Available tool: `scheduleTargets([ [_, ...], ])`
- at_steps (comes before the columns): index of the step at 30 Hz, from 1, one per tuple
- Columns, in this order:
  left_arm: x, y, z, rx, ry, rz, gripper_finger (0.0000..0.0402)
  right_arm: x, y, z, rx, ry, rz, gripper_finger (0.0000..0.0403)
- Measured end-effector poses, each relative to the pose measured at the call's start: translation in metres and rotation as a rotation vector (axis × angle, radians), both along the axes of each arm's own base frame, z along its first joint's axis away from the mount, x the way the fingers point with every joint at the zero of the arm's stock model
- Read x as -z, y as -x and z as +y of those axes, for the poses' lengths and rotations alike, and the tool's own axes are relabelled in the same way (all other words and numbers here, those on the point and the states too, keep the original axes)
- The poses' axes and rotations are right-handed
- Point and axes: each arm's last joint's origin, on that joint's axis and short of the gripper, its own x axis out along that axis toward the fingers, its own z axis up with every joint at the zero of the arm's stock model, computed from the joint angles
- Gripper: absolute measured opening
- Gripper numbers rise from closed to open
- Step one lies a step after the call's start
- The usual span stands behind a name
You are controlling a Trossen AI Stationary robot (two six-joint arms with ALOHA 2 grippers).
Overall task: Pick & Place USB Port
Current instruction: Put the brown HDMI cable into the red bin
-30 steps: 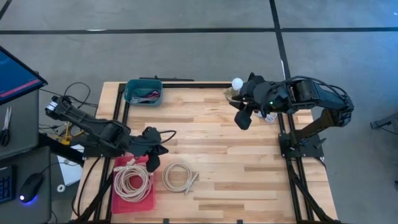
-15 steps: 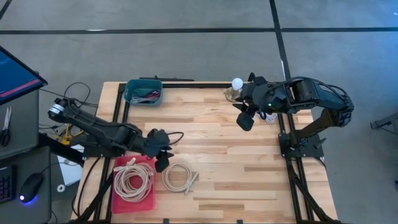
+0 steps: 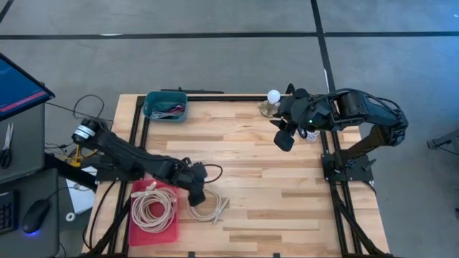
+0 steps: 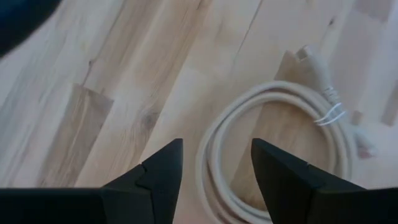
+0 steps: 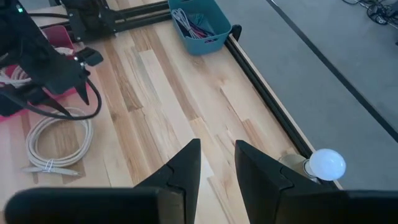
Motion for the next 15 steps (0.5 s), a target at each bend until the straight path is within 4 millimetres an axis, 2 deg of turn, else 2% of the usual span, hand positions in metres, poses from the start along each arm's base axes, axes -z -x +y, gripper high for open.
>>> scheduleTargets([
  [15,0.037,-0.012,-0.007,0.011,-0.017,0.120,0.0191,0.000,0.000,0.000,-0.012,0.012,0.008,0.0091],
])
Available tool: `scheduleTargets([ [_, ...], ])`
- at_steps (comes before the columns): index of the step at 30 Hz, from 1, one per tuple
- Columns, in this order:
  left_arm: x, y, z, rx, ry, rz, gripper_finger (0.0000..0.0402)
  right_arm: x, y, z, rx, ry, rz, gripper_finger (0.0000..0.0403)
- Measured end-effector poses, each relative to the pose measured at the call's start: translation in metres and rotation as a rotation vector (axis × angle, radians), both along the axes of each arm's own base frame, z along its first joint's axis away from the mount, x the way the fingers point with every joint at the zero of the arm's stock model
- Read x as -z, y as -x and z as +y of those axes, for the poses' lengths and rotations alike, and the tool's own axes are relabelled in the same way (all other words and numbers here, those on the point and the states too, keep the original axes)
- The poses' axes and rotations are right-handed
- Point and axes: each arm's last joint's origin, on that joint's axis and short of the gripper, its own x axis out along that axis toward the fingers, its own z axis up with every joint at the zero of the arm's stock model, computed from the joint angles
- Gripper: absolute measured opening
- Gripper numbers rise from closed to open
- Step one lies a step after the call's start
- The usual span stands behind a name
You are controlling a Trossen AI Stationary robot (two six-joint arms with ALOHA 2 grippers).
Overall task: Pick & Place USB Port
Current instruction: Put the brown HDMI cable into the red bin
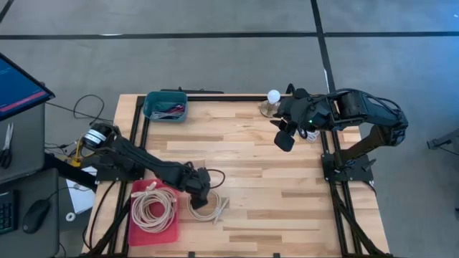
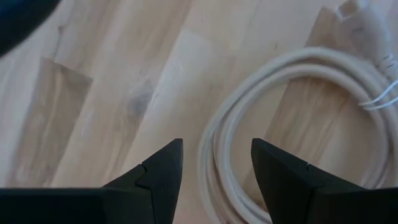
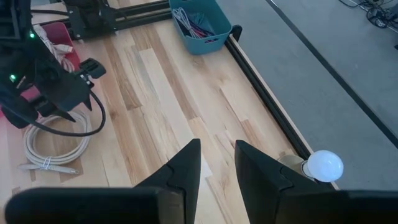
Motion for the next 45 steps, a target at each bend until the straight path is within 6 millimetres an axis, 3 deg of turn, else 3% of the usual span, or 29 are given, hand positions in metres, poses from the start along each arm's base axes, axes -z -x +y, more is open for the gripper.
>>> scheduleTargets([
  [22,0.041,-0.016,-0.008,0.006,0.003,0.053,0.0188,0.000,0.000,0.000,0.002,-0.002,-0.003,0.0091],
  [26,0.036,-0.015,-0.007,0.007,0.014,0.037,0.0158,0.000,0.000,0.000,0.002,-0.002,-0.003,0.0091],
  [33,0.032,-0.016,-0.007,0.004,0.024,0.010,0.0042,0.000,0.000,0.000,0.002,-0.002,-0.003,0.0091],
  [41,0.029,-0.016,-0.006,0.011,0.068,0.017,0.0038,0.000,0.000,0.000,-0.003,0.003,0.000,0.0091],
  [45,0.010,-0.015,0.000,0.007,0.115,-0.034,0.0038,0.000,0.000,0.000,0.000,0.009,0.001,0.0091],
])
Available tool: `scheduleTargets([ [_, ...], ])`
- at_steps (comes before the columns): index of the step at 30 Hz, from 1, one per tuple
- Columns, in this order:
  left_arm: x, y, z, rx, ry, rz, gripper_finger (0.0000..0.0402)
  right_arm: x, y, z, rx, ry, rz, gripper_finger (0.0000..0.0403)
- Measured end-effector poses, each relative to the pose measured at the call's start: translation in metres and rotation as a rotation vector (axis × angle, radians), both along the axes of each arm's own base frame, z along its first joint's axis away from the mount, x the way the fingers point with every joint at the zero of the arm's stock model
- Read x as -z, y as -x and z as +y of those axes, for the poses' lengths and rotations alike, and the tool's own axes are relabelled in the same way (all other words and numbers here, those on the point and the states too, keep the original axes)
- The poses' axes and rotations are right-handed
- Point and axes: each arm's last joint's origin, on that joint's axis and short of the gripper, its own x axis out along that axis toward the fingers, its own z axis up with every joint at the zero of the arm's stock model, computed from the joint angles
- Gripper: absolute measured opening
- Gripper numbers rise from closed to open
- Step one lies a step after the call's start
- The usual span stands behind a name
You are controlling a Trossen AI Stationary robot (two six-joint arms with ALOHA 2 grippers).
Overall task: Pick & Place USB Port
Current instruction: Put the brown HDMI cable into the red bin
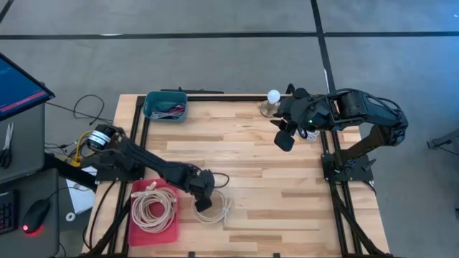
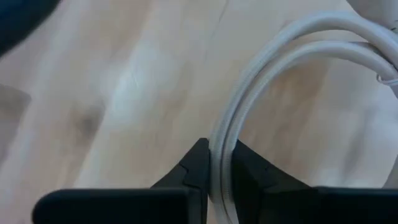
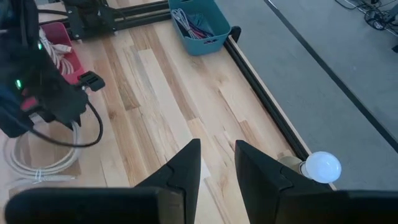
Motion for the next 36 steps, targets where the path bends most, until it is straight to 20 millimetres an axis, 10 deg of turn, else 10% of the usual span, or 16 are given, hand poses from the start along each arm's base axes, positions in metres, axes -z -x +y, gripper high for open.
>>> scheduleTargets([
  [7,-0.059,0.020,0.023,-0.061,0.015,-0.138,0.0038,0.000,0.000,0.000,0.001,0.002,0.000,0.0091],
  [17,-0.107,0.103,0.045,-0.112,0.043,0.058,0.0038,0.000,0.000,-0.001,0.004,0.002,0.000,0.0091],
  [36,-0.133,0.162,0.054,-0.074,0.336,0.198,0.0038,0.004,-0.004,-0.011,0.039,0.012,0.003,0.0091],
])
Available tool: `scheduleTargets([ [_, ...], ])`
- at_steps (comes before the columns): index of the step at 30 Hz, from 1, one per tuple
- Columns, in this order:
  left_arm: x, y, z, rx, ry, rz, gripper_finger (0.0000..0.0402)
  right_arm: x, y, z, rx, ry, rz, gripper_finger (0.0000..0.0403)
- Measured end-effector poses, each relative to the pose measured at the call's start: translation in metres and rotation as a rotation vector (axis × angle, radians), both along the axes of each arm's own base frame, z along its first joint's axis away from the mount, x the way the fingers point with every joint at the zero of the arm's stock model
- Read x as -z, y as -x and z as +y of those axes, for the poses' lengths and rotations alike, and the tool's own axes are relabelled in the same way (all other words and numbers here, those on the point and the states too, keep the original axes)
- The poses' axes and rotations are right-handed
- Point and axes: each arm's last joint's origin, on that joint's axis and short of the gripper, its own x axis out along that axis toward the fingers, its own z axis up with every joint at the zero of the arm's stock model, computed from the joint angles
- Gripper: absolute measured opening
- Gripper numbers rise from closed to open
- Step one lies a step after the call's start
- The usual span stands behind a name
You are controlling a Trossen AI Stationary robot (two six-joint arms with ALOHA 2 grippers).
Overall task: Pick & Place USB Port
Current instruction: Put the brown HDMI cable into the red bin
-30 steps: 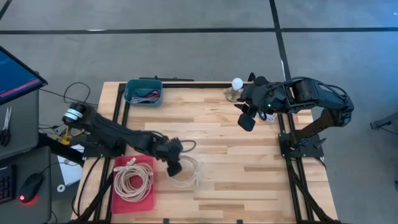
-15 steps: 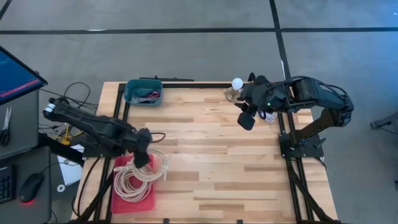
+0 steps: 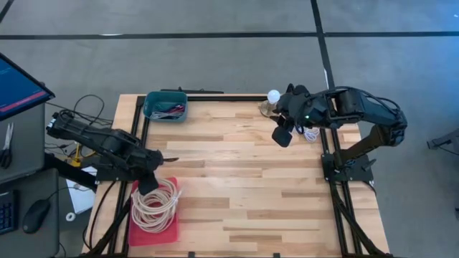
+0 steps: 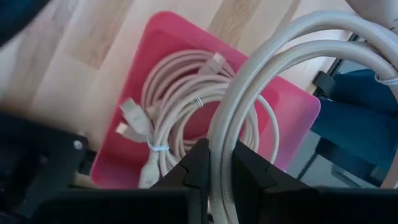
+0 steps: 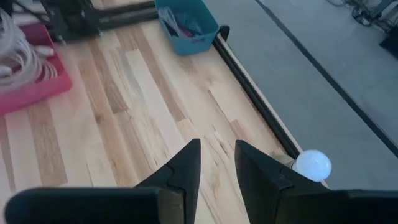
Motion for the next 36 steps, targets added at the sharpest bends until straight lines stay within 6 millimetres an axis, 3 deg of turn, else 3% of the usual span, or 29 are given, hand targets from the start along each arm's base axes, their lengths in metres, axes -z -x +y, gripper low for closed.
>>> scheduleTargets([
  [7,0.006,0.002,0.000,-0.003,-0.001,0.063,0.0038,0.014,-0.005,0.000,-0.002,0.001,0.054,0.0091],
  [15,0.058,0.011,-0.003,0.043,0.013,0.230,0.0038,0.024,-0.008,0.001,0.009,-0.014,0.085,0.0091],
  [26,0.111,0.010,-0.011,0.013,0.065,0.178,0.0040,0.024,-0.008,0.001,0.012,-0.016,0.080,0.0091],
  [36,0.114,0.011,-0.011,0.007,0.117,0.211,0.0165,0.024,-0.008,-0.001,0.021,-0.013,0.080,0.0091],
])
